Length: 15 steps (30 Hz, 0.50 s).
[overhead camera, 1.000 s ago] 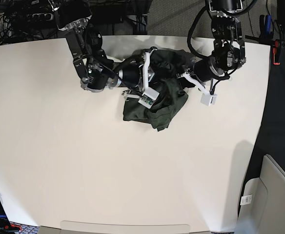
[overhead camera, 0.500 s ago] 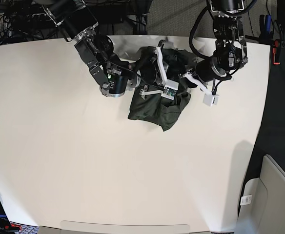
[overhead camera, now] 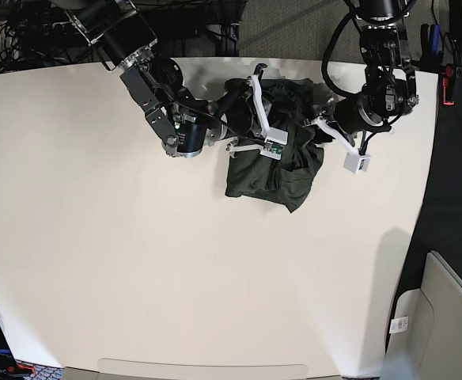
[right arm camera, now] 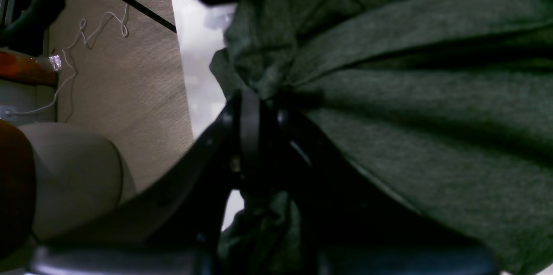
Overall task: Fold the T-shirt properly
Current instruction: 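Fold the bundle edge over toward the left gripper with the right gripper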
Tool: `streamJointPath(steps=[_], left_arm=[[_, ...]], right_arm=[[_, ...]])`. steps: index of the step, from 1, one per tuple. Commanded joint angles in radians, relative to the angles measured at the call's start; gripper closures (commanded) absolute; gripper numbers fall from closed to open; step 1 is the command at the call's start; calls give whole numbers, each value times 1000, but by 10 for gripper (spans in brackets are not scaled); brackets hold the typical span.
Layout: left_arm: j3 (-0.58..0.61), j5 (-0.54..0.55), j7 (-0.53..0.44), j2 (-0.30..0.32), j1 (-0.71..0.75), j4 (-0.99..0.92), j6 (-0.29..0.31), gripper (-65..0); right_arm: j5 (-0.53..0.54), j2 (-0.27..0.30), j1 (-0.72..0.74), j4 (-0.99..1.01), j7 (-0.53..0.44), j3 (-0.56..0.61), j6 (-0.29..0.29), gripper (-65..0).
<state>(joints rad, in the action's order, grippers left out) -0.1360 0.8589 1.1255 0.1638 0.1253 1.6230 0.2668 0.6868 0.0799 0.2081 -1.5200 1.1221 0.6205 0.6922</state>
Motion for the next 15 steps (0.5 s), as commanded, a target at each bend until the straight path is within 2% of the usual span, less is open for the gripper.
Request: streamJointPath(steps=[1,8,15], left_arm=[[-1,16,-2,7,-9,21,10,-207],[-14,12,-11,33,-9,18,4,-301],[-221,12,-68,-2,24,18,4,-318]], right_arm=[[6,-4,15,-14,-6,-3,6,-1],[6,-4,14,-14,-6,-3,6,-1],[6,-4,12,-15,-6,-1,6,-1]])
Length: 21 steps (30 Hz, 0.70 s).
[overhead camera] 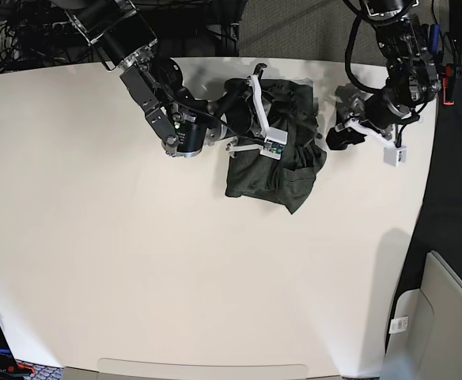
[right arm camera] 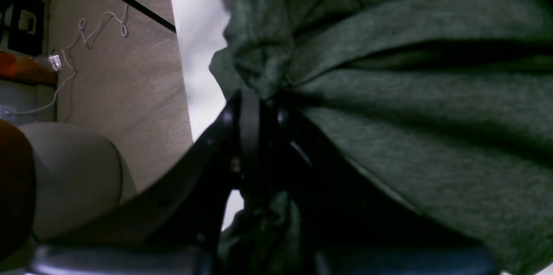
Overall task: Fold the T-shirt properly
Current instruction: 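Fold the bundle edge over toward the left gripper with the right gripper, then open both grippers and pat the folded bundle flat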
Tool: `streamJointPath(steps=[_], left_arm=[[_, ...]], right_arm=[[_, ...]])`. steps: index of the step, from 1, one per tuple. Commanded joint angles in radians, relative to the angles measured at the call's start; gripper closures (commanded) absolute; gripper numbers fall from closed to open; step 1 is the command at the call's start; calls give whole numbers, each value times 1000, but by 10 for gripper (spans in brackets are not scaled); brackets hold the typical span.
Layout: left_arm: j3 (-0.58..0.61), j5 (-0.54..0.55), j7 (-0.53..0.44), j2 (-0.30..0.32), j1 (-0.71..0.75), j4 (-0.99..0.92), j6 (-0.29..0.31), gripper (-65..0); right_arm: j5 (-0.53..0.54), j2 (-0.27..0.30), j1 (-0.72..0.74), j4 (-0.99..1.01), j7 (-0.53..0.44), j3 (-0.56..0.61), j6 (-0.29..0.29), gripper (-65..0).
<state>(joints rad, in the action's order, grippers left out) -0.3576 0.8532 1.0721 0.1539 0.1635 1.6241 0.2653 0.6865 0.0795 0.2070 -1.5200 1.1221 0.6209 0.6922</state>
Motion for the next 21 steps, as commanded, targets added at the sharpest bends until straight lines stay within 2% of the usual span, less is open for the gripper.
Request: streamJointPath(steps=[1,4,9,12,16,21], left_arm=[[-39,18,-17,-1,-14,17,5,-317],[-102,22,-7,-14,-12,18,10,-317],[-103,24,73,-20,-11,80,15,-317],[-103,24,84,-49,1,150,15,-317],[-103,24,86,-49,1,173,15,-317],[-107,24,86,-50,1,193,15,-317]], right_arm=[[6,-4,13,-17,-6,-2,6,-1],[9,-5,13,-17,-6,1,6,-1],[6,-5,22,-57,-12,78,6,-2],[6,-5,38,-61,-12,103,6,-8],[6,-2,39,-66,-12,101,6,-75],[6,70,29,-130,-47,77,6,-159]])
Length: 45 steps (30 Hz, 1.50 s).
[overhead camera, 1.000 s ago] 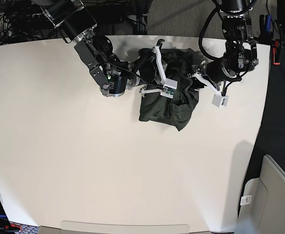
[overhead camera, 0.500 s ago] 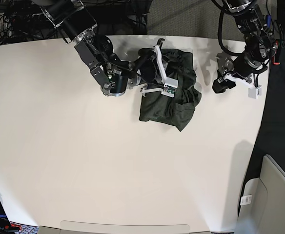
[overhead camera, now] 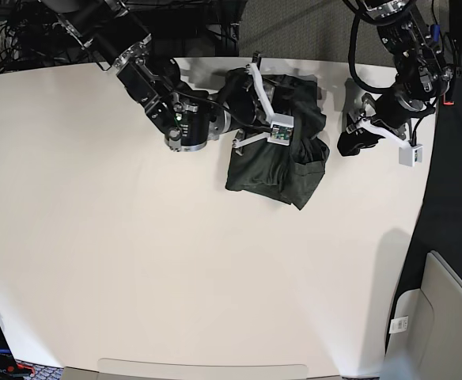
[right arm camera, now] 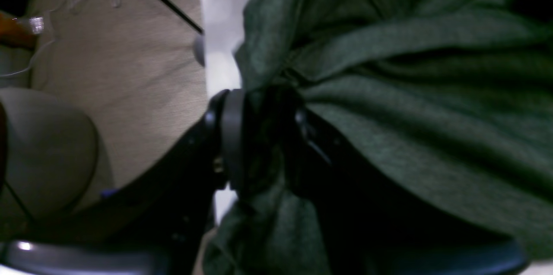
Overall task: Fold the T-shirt properly
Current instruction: 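Open both grippers and pat the folded bundle flat, then grip opposite ends of the green bundle with both grippers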
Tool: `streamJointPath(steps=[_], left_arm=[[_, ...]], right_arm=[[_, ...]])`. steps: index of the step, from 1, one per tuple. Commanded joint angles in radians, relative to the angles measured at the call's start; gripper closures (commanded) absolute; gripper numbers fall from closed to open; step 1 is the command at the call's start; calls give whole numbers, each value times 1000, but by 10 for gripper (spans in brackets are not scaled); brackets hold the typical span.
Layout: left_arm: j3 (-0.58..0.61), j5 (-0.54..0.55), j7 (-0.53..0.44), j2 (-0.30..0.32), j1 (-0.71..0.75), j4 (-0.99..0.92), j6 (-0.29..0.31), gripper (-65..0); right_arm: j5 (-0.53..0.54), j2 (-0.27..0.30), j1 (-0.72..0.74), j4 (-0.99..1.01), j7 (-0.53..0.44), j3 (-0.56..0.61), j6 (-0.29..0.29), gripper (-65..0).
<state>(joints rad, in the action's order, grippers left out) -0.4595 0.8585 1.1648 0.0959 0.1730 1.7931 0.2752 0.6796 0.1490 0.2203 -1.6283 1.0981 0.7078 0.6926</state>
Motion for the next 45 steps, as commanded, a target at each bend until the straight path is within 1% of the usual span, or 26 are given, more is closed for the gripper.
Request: streamJointPath(steps=[1,3,8,11,13,15,16,18,20,24,29,32,35,38,42,44,45], left_arm=[[-3,18,-7,8,-8,35,5,-317],[-3,18,-7,8,-8,55,5,-317],[-3,18,-7,8,-8,60,5,-317],[-2,18,-7,5,-8,60,5,-317],[-2,18,-7,5,-10,60,5,-317],[-2,20,-7,5,-10,60,5,-317],[-2,20,-7,5,-11,61,5,-317],[-2,46,-7,5,-11,67,5,-317],[-2,97,-7,5,-10,89,5,-317],[-2,160,-6,5,7,123,5,-317],[0,201,-6,6,27,124,5,-317],[0,268,-6,6,50,126,5,-317],[9,334,4,6,53,126,5,-317],[35,370,22,9,64,132,5,-317],[86,377,22,9,78,152,5,-317],[90,377,20,9,86,165,5,-317],[90,377,20,9,86,165,5,-317]], right_arm=[[18,18,12,-36,-36,-32,6,-168],[19,42,-5,-60,-43,-90,6,-177],[27,65,-19,-76,-45,-216,6,-177],[67,76,-20,-71,-46,-274,6,-177],[90,74,-19,-66,-46,-276,6,-177],[91,64,-17,-48,-46,-262,6,-177],[87,48,-14,-37,-46,-242,6,-177],[85,34,-14,-31,-46,-230,6,-177],[82,34,-11,-31,-49,-233,6,-177],[64,59,-6,-28,-109,-291,6,-176],[62,64,1,-7,-111,-342,6,-176],[62,64,-5,-7,-111,-368,6,-176],[52,64,-6,0,-111,-368,6,-175],[-4,50,-8,15,-109,-336,6,-175],[-68,-21,-12,36,-112,-241,6,-164],[-107,-59,-11,38,-109,-188,6,-132],[-120,-68,-8,38,-109,-167,6,-114]])
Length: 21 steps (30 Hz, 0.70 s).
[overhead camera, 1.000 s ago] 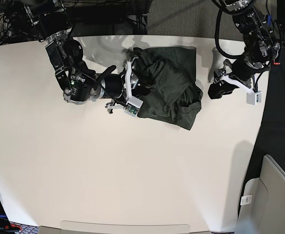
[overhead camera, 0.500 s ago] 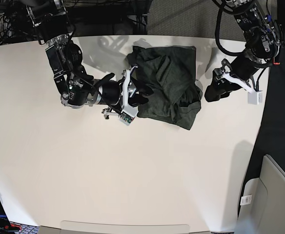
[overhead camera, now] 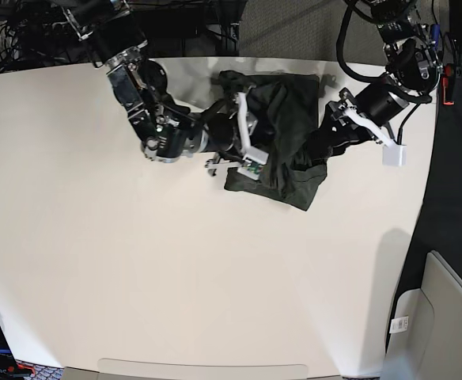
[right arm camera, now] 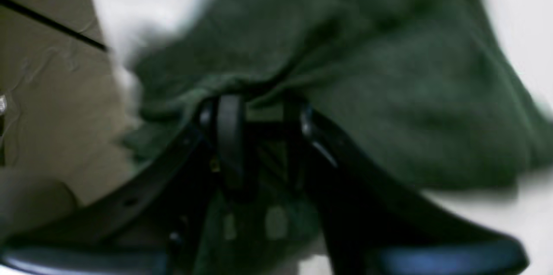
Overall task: Fold the T-shirt properly
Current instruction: 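Grip opposite ends of the green bundle with both grippers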
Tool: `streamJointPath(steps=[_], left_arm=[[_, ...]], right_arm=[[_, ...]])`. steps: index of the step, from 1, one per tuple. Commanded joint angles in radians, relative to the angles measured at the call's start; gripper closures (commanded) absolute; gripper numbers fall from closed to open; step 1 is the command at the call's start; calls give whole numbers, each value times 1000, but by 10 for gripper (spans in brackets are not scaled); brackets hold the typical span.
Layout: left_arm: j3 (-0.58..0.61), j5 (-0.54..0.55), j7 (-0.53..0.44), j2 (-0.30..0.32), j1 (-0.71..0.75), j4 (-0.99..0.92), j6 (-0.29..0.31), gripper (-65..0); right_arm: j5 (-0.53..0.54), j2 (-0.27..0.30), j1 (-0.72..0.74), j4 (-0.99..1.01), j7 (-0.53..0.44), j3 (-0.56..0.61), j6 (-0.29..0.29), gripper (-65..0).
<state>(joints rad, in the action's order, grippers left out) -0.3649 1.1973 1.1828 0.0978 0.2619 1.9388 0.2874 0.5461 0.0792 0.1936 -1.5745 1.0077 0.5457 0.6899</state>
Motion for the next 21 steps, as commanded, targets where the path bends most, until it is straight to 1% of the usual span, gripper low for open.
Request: streamJointPath(steps=[1,2,5,7,9,11,13,17,19,21], left_arm=[[-7,39,3,7,-3,20,-7,-317],[-10,39,3,7,-3,23,-7,-317],[-12,39,3,9,-3,26,-7,-317],[-12,39,3,21,-3,26,-7,-317],[-10,39,4,26,-3,27,-7,-317],[-4,39,4,26,-2,37,-7,-317],[-3,48,4,26,18,49,-7,-317],[0,88,6,33,26,49,-7,-317],[0,88,19,33,26,49,-7,-317],[0,89,58,33,26,49,-7,-317]], right_arm=[[9,-3,19,-17,-19,17,8,-100],[10,-3,22,-20,-19,43,8,-88],[36,4,45,-23,-10,113,8,-87],[71,8,53,-37,15,119,8,-87],[84,32,50,-70,12,112,8,-87],[82,63,42,-83,10,72,8,-87],[82,92,22,-85,10,0,8,-87],[82,104,-3,-85,10,-126,8,-87],[82,104,-6,-85,10,-160,8,-87],[82,107,-7,-85,10,-177,8,-87]])
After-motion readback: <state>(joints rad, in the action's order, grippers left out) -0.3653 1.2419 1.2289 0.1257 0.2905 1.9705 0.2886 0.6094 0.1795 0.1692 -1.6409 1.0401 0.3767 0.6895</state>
